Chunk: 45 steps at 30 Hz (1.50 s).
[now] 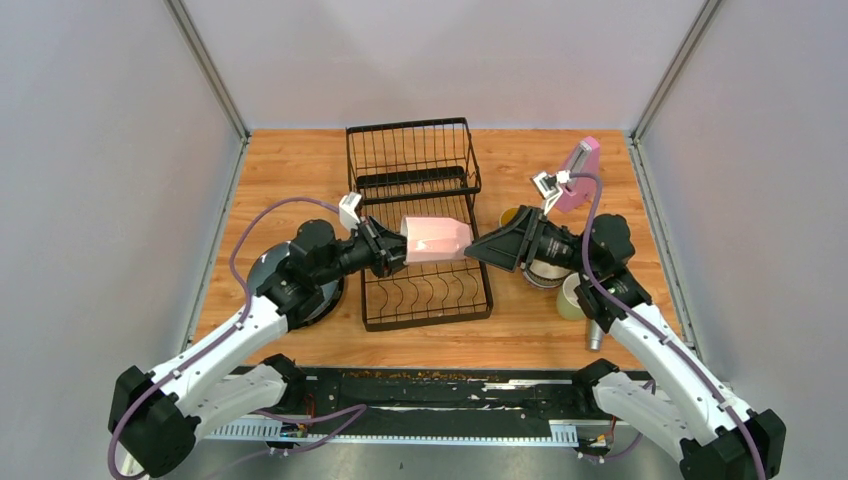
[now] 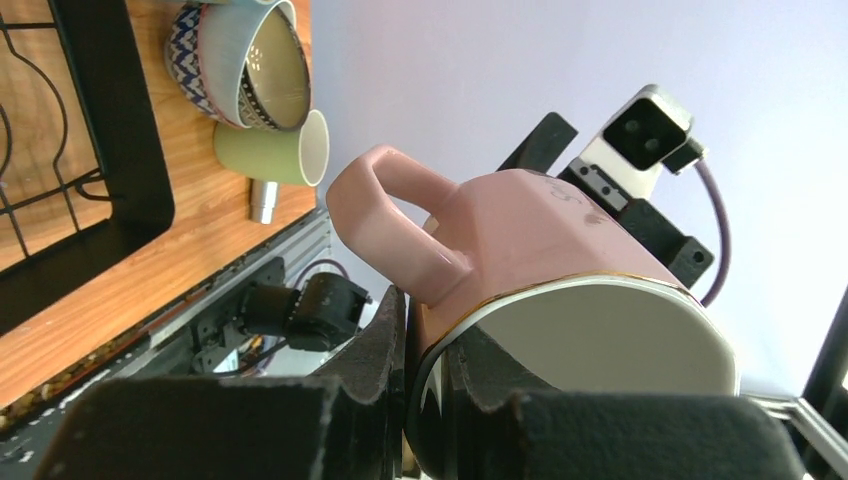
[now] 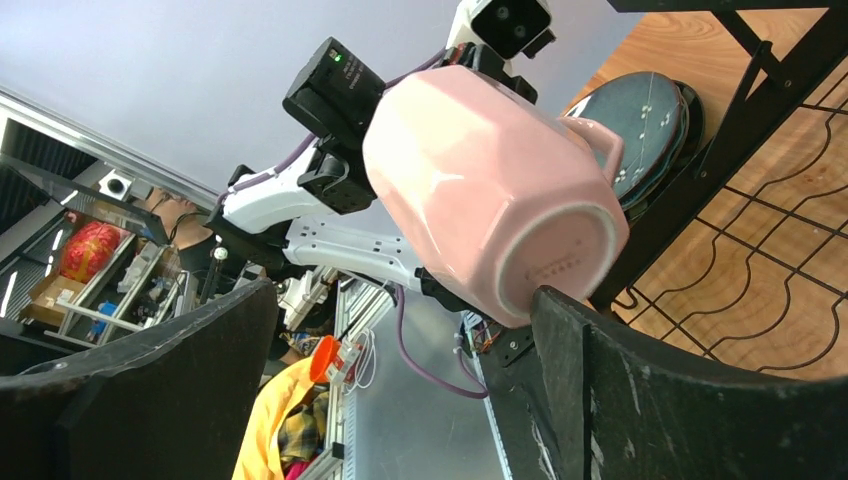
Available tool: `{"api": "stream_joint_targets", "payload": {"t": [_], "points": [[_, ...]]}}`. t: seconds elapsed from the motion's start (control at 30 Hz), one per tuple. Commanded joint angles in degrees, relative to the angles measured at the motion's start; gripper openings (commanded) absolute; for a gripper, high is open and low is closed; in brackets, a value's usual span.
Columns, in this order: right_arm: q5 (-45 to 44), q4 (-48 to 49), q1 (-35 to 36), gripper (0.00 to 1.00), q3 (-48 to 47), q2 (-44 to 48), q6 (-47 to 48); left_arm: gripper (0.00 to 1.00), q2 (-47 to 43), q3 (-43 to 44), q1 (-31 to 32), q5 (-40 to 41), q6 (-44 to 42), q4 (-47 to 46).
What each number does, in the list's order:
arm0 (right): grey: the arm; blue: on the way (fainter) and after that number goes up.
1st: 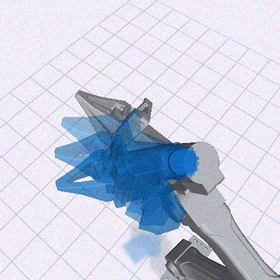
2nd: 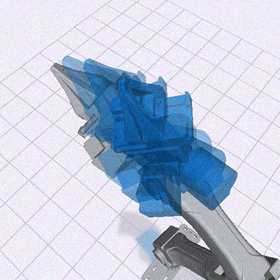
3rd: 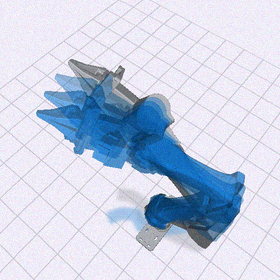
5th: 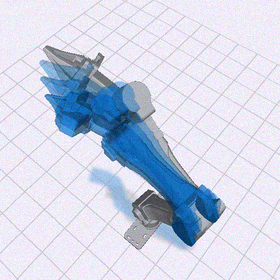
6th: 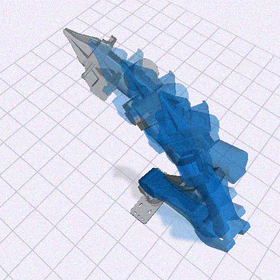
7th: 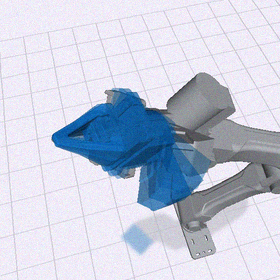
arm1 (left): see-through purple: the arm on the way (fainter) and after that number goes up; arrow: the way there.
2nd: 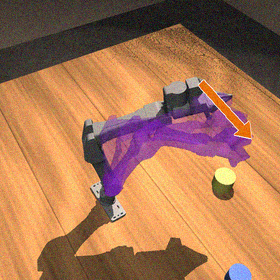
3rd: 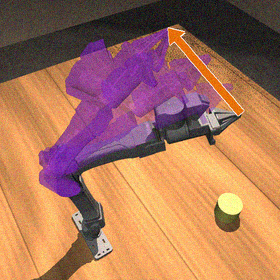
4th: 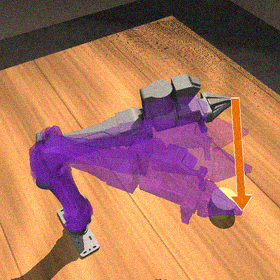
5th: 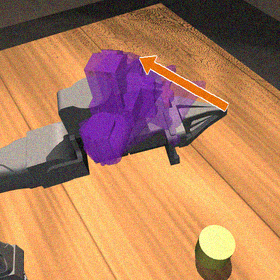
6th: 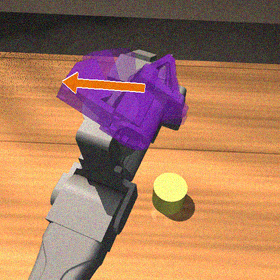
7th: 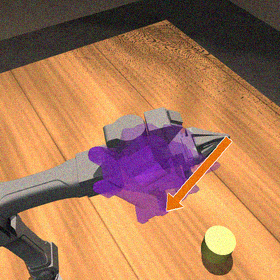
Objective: Load the mixed dishes into the dish rack
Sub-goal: Pick up the cup at the center of the board.
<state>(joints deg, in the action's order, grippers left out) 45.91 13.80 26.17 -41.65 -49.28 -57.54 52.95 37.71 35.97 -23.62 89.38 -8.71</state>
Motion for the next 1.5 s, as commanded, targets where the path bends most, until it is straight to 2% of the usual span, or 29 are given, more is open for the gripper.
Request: {"api": "stream_joint_targets", "payload": {"t": [0.0,0.13,0.3,0.4,0.63,0.77,0.9,1.1,1.47], "points": [[0.7,1.8,0.1,1.0,-1.5,-0.9,1.0,0.0,1.0,2.5,-0.1,-2.9,-4.9,-8.8],[0.1,3.6,0.0,1.0,-0.1,-2.1,-5.0,0.0,0.5,2.6,0.1,-2.4,-14.7,-15.6],[2.5,3.9,0.0,1.0,0.5,-3.9,-8.8,0.0,-1.0,1.4,0.0,-5.3,-31.2,-22.5],[5.3,4.8,0.0,1.0,0.4,-5.4,-10.7,0.0,-1.5,-2.1,0.0,-7.2,-36.1,-30.0],[14.2,11.9,0.0,0.98,-0.3,-9.4,-15.2,0.0,0.5,-5.3,0.0,-12.9,-38.8,-42.3],[16.7,9.5,0.3,0.98,-1.4,-11.5,-12.9,0.0,2.7,-5.5,0.0,-14.7,-37.2,-50.5],[14.5,4.1,1.1,1.0,-3.1,-12.7,-8.6,0.0,4.7,-5.1,0.2,-14.9,-34.8,-55.3],[12.8,6.7,1.9,1.0,-2.6,-14.7,-10.2,0.0,4.6,-4.6,1.2,-14.0,-34.0,-56.4],[-7.3,-0.6,1.7,1.0,3.6,-5.0,-9.0,0.0,-3.0,-4.7,1.4,-11.1,-39.5,-44.1]]}}
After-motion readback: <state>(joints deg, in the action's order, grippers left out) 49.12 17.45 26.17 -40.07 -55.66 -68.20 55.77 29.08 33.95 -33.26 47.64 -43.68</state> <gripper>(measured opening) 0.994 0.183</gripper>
